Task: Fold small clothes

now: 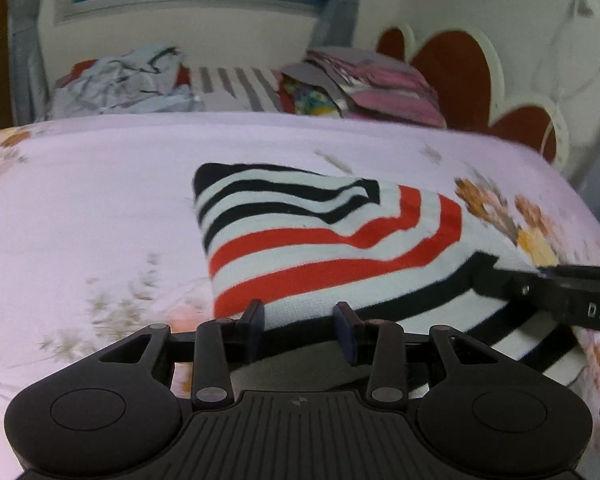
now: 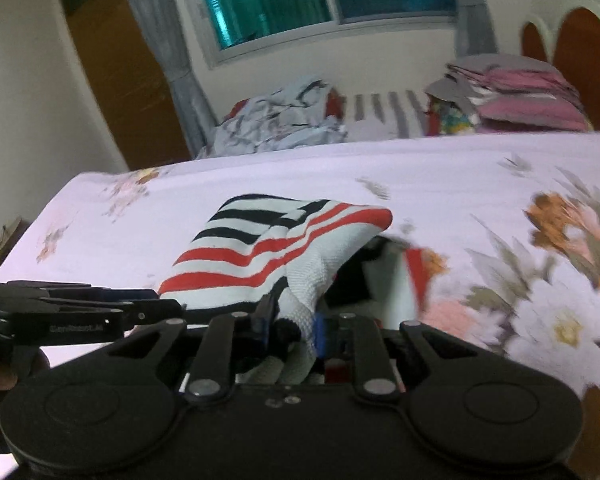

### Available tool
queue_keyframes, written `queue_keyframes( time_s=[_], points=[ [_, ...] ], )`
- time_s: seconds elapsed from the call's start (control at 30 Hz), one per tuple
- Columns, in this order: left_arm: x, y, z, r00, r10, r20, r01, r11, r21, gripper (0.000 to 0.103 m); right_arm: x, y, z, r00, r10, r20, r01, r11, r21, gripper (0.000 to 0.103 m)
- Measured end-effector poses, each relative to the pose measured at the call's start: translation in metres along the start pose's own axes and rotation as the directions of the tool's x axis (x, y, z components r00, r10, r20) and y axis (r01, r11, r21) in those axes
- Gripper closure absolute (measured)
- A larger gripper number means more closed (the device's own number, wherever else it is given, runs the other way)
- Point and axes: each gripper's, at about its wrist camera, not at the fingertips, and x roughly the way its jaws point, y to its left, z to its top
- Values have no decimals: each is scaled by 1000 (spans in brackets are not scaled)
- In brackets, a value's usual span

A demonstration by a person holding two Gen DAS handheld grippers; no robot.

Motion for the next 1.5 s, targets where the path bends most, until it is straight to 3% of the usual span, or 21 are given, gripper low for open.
queue_keyframes(
  time_s=[0.17, 0.23, 0.4, 0.5, 0.63, 0.7, 0.87, 0.97, 1.0, 1.07, 1.13, 1.2, 1.27, 1.33, 1.5],
  points=[
    [16, -29, -5, 996, 82, -46, -75, 989, 126, 64, 29, -33, -32, 996, -12, -89, 20, 996, 84, 85],
    [15, -35, -3, 994, 99, -51, -90, 984, 154, 64, 33, -39, -39, 997, 8, -79, 1, 993, 118, 85],
    [-2, -24, 8, 999, 51, 1, -51, 994, 100, 64, 25, -58, -25, 998, 50, -30, -43, 980, 195, 70],
    [7, -20, 15, 999, 50, 7, -50, 992, 114, 64, 40, -76, -7, 998, 56, -31, -46, 962, 269, 71],
    [20, -22, 19, 998, 60, -4, -58, 989, 135, 64, 70, -68, 11, 997, 23, -73, -10, 984, 176, 74],
    [21, -22, 18, 998, 64, -8, -62, 988, 142, 64, 75, -61, 18, 998, -2, -56, 9, 993, 115, 94],
    [27, -17, 18, 998, 55, -37, -50, 990, 131, 64, 62, -47, 24, 998, -27, 52, 28, 999, -21, 94],
    [39, -20, 18, 995, 67, -73, -55, 987, 152, 64, 94, -56, 14, 991, -87, -98, 85, 996, -21, 94],
    [41, -22, 19, 994, 77, -75, -64, 985, 163, 64, 96, -61, 11, 992, -79, -99, 78, 997, -6, 94],
    [42, -27, 20, 992, 96, -77, -81, 982, 172, 64, 89, -61, 16, 992, -91, -91, 93, 996, 11, 92],
    [34, -26, 22, 993, 93, -67, -81, 984, 162, 64, 69, -54, 19, 991, -129, -43, 129, 992, 2, 81],
    [15, -23, 20, 997, 69, -35, -64, 990, 126, 64, 41, -48, 18, 996, -90, 7, 90, 996, 21, 82],
    [-7, -18, 11, 997, 77, 2, -77, 991, 107, 64, 18, -33, 10, 999, -38, 10, 38, 999, -24, 89],
    [-26, -10, -1, 995, 95, 18, -96, 992, 87, 64, 3, -16, -4, 1000, -24, -7, 24, 996, -83, 88],
    [-41, 8, -31, 990, 139, -9, -138, 990, 37, 64, -5, 9, -28, 999, -9, -41, 2, 984, -178, 89]
  ],
)
